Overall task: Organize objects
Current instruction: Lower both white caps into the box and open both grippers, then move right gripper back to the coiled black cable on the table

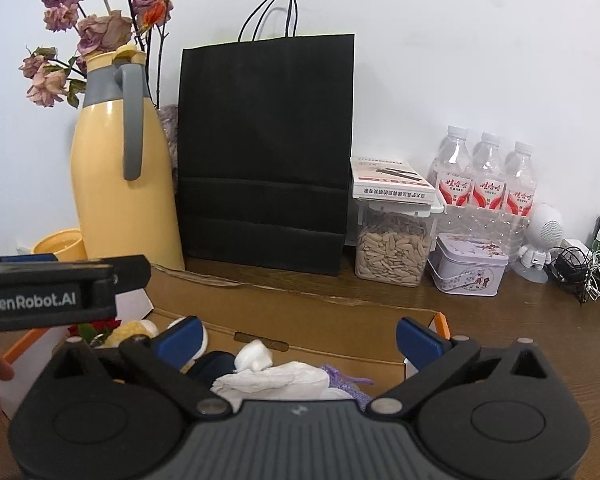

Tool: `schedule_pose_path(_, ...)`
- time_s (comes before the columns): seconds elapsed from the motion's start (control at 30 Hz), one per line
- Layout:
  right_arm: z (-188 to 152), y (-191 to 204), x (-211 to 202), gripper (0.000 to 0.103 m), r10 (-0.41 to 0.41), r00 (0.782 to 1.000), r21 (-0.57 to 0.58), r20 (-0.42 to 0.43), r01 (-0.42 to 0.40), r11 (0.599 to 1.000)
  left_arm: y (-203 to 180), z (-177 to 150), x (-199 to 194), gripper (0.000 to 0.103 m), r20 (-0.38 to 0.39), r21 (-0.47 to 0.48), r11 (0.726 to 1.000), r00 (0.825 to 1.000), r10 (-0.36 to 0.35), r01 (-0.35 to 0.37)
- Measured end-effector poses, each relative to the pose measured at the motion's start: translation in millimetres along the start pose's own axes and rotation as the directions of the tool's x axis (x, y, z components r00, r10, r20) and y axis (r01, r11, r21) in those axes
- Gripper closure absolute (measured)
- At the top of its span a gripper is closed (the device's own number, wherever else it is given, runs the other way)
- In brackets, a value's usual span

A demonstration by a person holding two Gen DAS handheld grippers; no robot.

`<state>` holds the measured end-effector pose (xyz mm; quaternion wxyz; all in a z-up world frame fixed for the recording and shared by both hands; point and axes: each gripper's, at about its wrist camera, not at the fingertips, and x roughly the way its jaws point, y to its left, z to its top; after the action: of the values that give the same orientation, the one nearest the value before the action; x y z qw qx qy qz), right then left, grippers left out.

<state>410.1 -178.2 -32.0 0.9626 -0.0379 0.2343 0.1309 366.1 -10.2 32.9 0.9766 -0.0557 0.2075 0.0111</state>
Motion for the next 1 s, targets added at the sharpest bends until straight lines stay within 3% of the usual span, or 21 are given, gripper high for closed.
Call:
schedule_pose_path(0.33,4,0,-40,0.000,0.019,0.997,-0.026,0.070,-0.017,1.000,7,1,-42,0.000,0.043,0.015,1.000,0.999,-0.014,0.013)
schedule_pose_path(0.57,-6,4,-83,0.000,0.056,0.993,-0.069,0.099,-0.049,0.996,17,-10,-78,0.000,0.029,0.036,0.999,1.000,-0.008,0.007)
schedule_pose_path(0.77,-25,10,-113,0.000,0.072,0.993,-0.115,0.094,-0.061,0.992,24,-27,-100,0.000,-0.005,0.049,0.999,1.000,-0.002,0.003)
schedule_pose_path(1.0,-67,20,-133,0.000,0.120,0.993,-0.152,0.020,-0.116,0.982,29,-57,-123,0.000,-0.057,0.072,0.997,0.998,0.019,-0.015)
